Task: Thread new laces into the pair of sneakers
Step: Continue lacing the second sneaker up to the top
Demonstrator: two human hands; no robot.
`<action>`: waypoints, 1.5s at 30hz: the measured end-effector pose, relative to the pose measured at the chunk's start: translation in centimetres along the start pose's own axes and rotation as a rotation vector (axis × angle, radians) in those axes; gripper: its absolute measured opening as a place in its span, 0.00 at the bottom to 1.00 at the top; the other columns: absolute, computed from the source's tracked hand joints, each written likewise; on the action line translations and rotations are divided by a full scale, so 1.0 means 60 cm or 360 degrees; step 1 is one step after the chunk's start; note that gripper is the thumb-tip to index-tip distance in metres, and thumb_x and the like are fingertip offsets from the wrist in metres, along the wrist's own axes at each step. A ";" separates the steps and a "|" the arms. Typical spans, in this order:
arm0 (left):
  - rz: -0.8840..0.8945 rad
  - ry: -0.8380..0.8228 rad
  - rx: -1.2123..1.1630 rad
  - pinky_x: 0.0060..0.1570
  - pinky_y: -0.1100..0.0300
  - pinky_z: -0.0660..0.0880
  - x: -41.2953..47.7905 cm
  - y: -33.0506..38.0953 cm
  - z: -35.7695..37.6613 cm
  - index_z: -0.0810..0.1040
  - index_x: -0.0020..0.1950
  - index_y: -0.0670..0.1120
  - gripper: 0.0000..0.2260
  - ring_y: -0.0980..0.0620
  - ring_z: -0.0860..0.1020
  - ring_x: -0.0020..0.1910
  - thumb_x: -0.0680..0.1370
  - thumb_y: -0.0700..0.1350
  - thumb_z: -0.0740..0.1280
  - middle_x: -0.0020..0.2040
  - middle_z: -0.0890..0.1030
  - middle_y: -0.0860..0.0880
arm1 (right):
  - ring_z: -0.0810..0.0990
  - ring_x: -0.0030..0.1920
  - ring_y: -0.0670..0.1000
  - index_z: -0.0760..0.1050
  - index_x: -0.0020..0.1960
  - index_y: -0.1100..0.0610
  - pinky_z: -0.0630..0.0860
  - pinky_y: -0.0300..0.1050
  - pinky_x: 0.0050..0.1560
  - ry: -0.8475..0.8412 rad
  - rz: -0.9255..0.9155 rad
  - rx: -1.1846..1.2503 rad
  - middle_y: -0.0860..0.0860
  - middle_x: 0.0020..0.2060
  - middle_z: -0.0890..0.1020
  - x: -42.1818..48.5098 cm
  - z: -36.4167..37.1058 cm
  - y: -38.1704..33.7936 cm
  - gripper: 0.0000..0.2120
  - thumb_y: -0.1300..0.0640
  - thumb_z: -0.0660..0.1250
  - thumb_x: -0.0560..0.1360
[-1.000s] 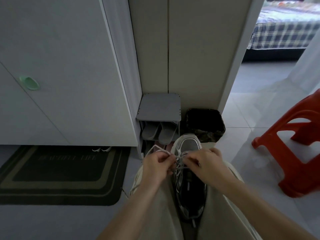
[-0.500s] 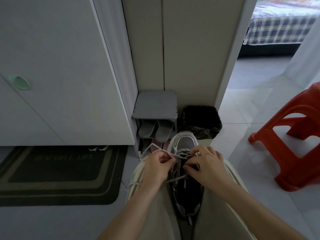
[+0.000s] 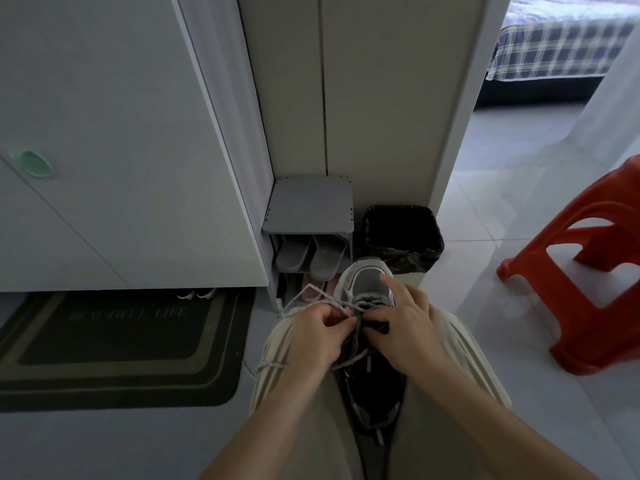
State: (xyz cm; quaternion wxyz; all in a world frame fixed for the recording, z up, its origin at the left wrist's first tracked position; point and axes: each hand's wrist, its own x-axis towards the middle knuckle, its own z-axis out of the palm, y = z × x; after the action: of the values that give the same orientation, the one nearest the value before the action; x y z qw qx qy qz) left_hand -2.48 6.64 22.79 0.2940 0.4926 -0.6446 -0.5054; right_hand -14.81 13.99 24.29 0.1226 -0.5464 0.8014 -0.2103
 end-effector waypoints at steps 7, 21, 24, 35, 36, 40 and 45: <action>-0.0064 -0.0054 0.0022 0.47 0.56 0.79 0.000 -0.006 -0.002 0.82 0.40 0.49 0.03 0.57 0.82 0.40 0.71 0.46 0.74 0.38 0.84 0.52 | 0.53 0.71 0.51 0.82 0.46 0.41 0.50 0.46 0.66 0.0020 0.0051 0.0077 0.43 0.73 0.61 0.005 0.010 -0.002 0.05 0.48 0.68 0.73; -0.0099 -0.0167 0.0153 0.37 0.68 0.75 -0.026 0.008 -0.019 0.77 0.43 0.50 0.07 0.58 0.79 0.38 0.70 0.43 0.74 0.38 0.80 0.54 | 0.63 0.66 0.53 0.83 0.38 0.41 0.63 0.51 0.67 0.0563 0.0081 0.0542 0.34 0.61 0.70 -0.034 -0.012 0.052 0.07 0.53 0.77 0.66; -0.0050 -0.0113 0.0203 0.42 0.60 0.79 -0.027 0.011 -0.021 0.77 0.43 0.48 0.07 0.56 0.80 0.39 0.70 0.44 0.74 0.39 0.81 0.52 | 0.65 0.66 0.48 0.81 0.37 0.39 0.66 0.36 0.60 0.0601 0.0257 0.0831 0.35 0.59 0.73 -0.040 -0.048 0.080 0.13 0.58 0.75 0.67; 0.0107 0.0046 0.0236 0.41 0.66 0.78 -0.053 0.010 -0.011 0.76 0.43 0.49 0.06 0.63 0.80 0.39 0.71 0.43 0.73 0.40 0.82 0.53 | 0.73 0.60 0.55 0.78 0.41 0.47 0.67 0.57 0.63 0.0338 0.0661 0.0234 0.49 0.60 0.77 -0.041 -0.089 0.168 0.07 0.45 0.69 0.72; 0.0106 0.0039 0.0235 0.41 0.66 0.78 -0.053 0.010 -0.010 0.76 0.43 0.49 0.06 0.63 0.80 0.39 0.71 0.44 0.73 0.40 0.82 0.53 | 0.71 0.62 0.55 0.78 0.42 0.45 0.63 0.57 0.64 0.0346 0.0604 0.0030 0.47 0.60 0.76 -0.037 -0.082 0.158 0.09 0.41 0.68 0.71; 0.0113 0.0023 0.0253 0.42 0.64 0.79 -0.057 0.014 -0.011 0.76 0.43 0.49 0.06 0.62 0.80 0.39 0.72 0.45 0.73 0.39 0.82 0.53 | 0.69 0.60 0.54 0.80 0.46 0.45 0.59 0.49 0.59 0.0591 0.0020 -0.0035 0.47 0.58 0.76 -0.019 -0.061 0.075 0.10 0.42 0.72 0.68; 0.0078 0.0018 0.0238 0.44 0.55 0.80 -0.056 0.010 -0.015 0.77 0.43 0.49 0.07 0.59 0.81 0.40 0.70 0.47 0.73 0.39 0.82 0.52 | 0.68 0.59 0.52 0.82 0.38 0.44 0.59 0.48 0.57 0.0261 -0.0437 -0.0466 0.47 0.57 0.78 0.002 0.000 0.018 0.07 0.43 0.68 0.64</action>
State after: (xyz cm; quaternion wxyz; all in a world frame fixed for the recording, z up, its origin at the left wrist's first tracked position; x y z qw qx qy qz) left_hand -0.77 9.48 24.06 0.2724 0.5000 -0.6908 -0.4457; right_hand -15.73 14.19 23.82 -0.0536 -0.6435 0.7487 -0.1501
